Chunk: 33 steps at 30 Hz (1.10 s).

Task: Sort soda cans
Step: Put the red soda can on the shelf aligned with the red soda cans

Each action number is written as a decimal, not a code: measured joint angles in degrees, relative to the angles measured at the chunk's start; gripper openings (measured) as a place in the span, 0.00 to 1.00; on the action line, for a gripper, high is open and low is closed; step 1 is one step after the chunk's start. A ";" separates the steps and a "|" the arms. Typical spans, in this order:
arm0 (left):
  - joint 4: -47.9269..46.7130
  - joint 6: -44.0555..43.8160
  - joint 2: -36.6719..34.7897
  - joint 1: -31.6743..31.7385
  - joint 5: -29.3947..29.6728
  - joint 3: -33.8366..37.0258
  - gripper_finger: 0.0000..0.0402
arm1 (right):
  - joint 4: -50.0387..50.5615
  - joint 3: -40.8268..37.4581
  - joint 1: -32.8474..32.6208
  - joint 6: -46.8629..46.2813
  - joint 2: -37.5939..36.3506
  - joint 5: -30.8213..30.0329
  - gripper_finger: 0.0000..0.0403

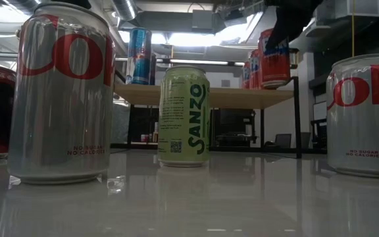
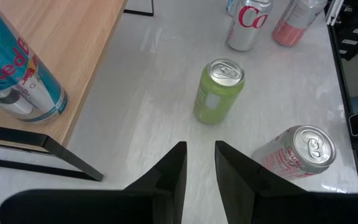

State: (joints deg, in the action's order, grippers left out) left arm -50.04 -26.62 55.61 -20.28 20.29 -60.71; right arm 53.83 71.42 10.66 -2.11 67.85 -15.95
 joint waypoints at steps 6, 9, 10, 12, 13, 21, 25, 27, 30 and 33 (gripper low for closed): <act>0.00 0.00 0.00 -0.02 0.00 0.00 0.19 | -0.21 0.02 1.36 1.13 0.00 0.61 0.74; -0.01 -0.04 0.00 0.00 -0.01 0.00 0.19 | -0.42 0.07 3.26 1.13 0.34 1.81 0.74; 0.00 -0.10 0.00 -0.02 0.00 0.00 0.19 | -0.40 0.07 4.03 1.14 0.40 2.50 0.74; 0.00 -0.11 0.00 -0.02 -0.01 0.00 0.19 | -0.46 0.07 5.34 1.25 0.41 4.48 0.74; -0.01 -0.13 0.00 -0.01 -0.01 0.00 0.19 | -0.48 0.07 5.87 1.51 0.39 5.26 0.74; 0.00 -0.19 0.00 -0.01 0.00 0.00 0.19 | -0.23 0.07 8.25 2.93 0.39 6.94 0.74; -0.02 -0.21 0.00 -0.02 -0.02 0.00 0.19 | 0.34 0.07 8.24 4.44 0.69 6.54 0.74; 0.00 -0.23 0.00 -0.02 -0.02 0.00 0.19 | 0.27 0.07 8.22 4.55 1.01 6.56 0.74; 0.00 -0.24 0.00 -0.02 -0.02 0.00 0.19 | 0.23 0.08 8.13 4.62 1.61 6.46 0.74; 0.00 -0.24 0.00 -0.01 -0.02 0.00 0.19 | 0.17 0.15 8.13 4.63 2.06 6.45 0.74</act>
State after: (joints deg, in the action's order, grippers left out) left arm -50.04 -26.85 55.61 -20.29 20.27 -60.71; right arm 53.99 71.57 18.79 2.52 69.91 -9.50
